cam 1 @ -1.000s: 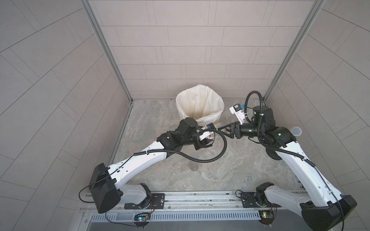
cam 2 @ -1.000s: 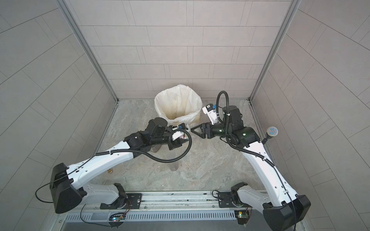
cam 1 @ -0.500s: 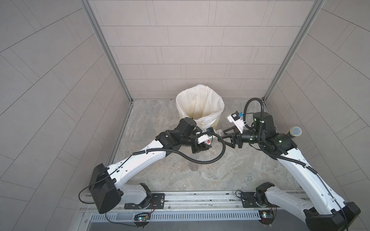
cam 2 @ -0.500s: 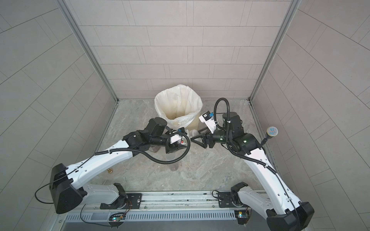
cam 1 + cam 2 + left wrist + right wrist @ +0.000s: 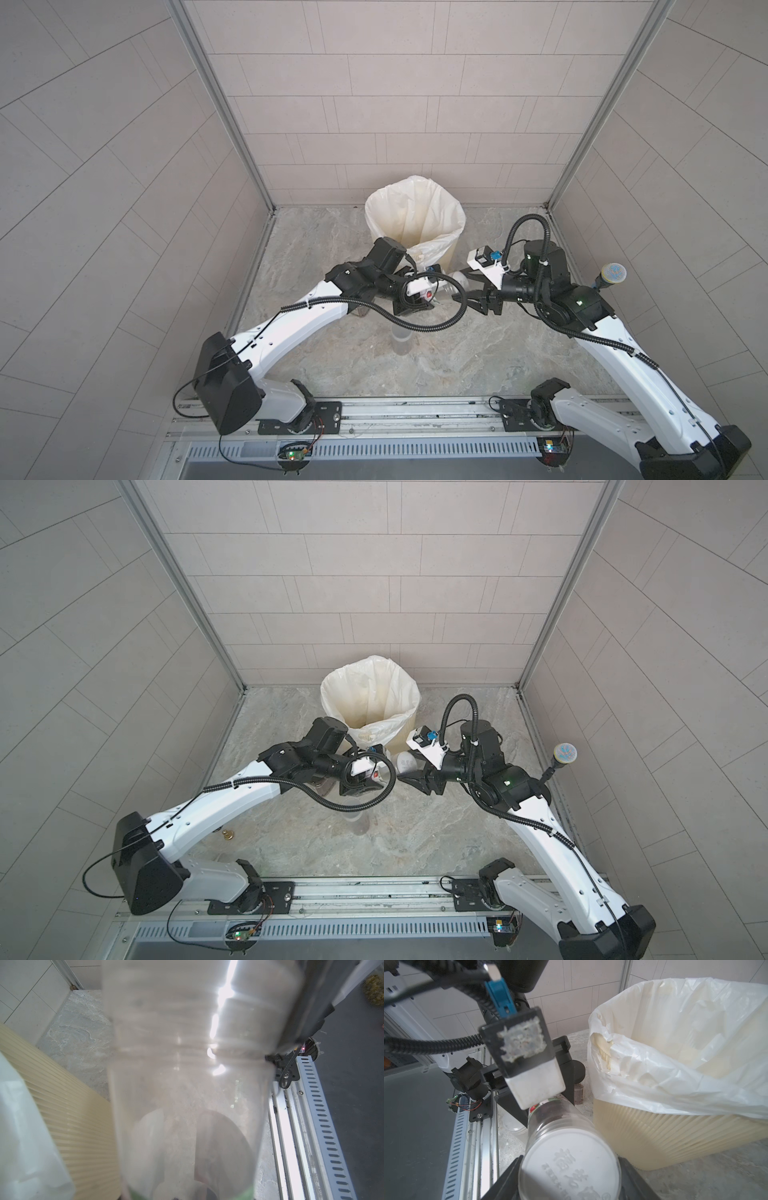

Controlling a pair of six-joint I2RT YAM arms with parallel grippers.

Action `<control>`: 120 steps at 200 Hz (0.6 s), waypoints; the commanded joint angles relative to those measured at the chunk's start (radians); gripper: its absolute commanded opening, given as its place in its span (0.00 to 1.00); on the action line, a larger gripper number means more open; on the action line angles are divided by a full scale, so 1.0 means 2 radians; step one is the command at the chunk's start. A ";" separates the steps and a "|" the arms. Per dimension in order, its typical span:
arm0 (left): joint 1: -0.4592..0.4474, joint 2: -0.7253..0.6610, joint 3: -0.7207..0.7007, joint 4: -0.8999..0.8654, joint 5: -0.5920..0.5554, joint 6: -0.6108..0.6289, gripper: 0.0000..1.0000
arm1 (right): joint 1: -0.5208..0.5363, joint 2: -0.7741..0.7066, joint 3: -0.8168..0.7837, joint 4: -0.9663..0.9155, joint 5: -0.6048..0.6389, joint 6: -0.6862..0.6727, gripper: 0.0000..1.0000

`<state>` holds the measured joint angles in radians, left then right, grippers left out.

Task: Empty the moldy dried flower tea in the jars
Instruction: Unscrew the lid from the jar.

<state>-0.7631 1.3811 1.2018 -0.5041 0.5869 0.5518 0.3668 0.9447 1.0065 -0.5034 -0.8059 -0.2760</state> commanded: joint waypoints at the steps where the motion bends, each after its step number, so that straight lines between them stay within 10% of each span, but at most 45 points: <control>1: -0.004 -0.009 0.016 0.026 0.027 0.029 0.50 | -0.005 -0.016 -0.006 0.000 0.053 -0.015 0.56; 120: -0.002 -0.007 -0.007 0.116 0.014 0.024 0.49 | -0.029 -0.027 -0.046 0.224 -0.084 0.241 0.52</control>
<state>-0.7578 1.3811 1.1908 -0.3439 0.5770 0.5774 0.3264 0.8955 0.9264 -0.2680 -0.8726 0.0315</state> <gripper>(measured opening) 0.492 0.659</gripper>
